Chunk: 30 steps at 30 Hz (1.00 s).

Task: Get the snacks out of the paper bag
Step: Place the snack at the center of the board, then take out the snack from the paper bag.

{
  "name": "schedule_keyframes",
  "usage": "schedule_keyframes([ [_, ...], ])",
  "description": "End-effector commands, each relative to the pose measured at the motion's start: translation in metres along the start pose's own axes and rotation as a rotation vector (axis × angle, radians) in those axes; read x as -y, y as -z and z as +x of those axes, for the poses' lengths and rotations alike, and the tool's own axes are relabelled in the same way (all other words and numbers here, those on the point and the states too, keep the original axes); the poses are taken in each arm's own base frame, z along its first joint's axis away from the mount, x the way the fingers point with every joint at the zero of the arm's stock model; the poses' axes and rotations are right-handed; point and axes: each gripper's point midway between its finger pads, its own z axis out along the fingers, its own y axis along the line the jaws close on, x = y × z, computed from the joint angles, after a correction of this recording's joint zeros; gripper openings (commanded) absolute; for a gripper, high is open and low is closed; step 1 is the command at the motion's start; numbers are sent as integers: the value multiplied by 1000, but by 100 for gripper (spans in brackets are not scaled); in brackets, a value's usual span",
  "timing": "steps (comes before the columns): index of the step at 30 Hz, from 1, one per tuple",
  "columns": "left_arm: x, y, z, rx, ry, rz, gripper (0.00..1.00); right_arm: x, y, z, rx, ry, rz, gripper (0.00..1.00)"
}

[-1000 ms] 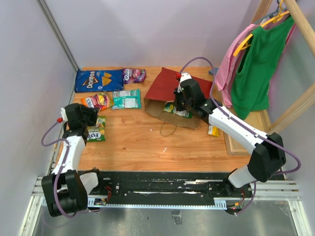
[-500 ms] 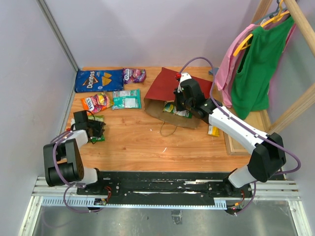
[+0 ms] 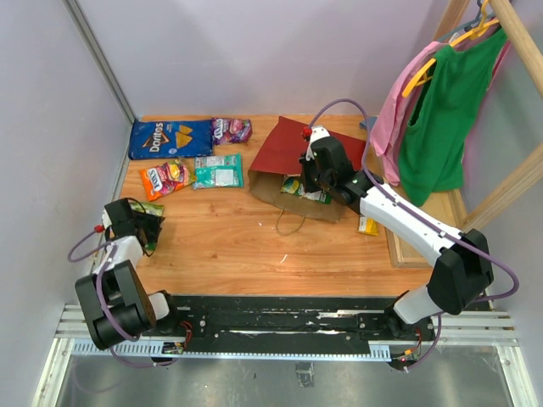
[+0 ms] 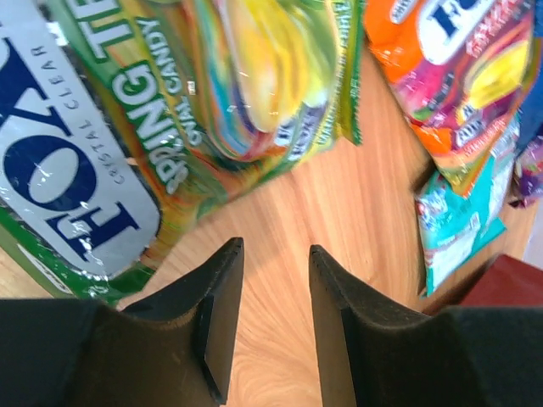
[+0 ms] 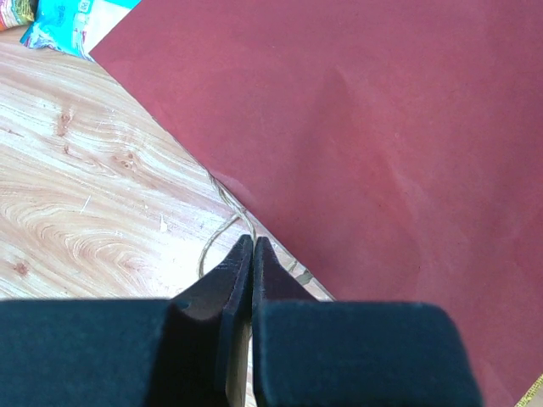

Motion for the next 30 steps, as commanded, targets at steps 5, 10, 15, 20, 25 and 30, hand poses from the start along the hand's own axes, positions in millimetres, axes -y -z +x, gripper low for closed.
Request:
schedule_keyframes([
  [5, 65, 51, 0, 9, -205, 329, 46, 0, -3, 2, -3, -25, -11, 1],
  [10, 142, 102, 56, -66, -449, 660, 83, -3, -6, -1, -5, -32, -22, 1],
  [15, 172, 142, 173, -248, -685, 846, 94, -2, -4, -5, 4, -31, -12, 1],
  [20, 162, 146, 263, -384, -692, 915, 96, -1, -2, -7, 9, -32, -6, 1],
  [25, 171, 145, 309, -441, -597, 1004, 99, 0, 3, -8, 12, -30, 2, 1],
  [30, 187, 125, 347, -486, -541, 991, 85, 5, 7, -9, 19, -24, 22, 1],
])
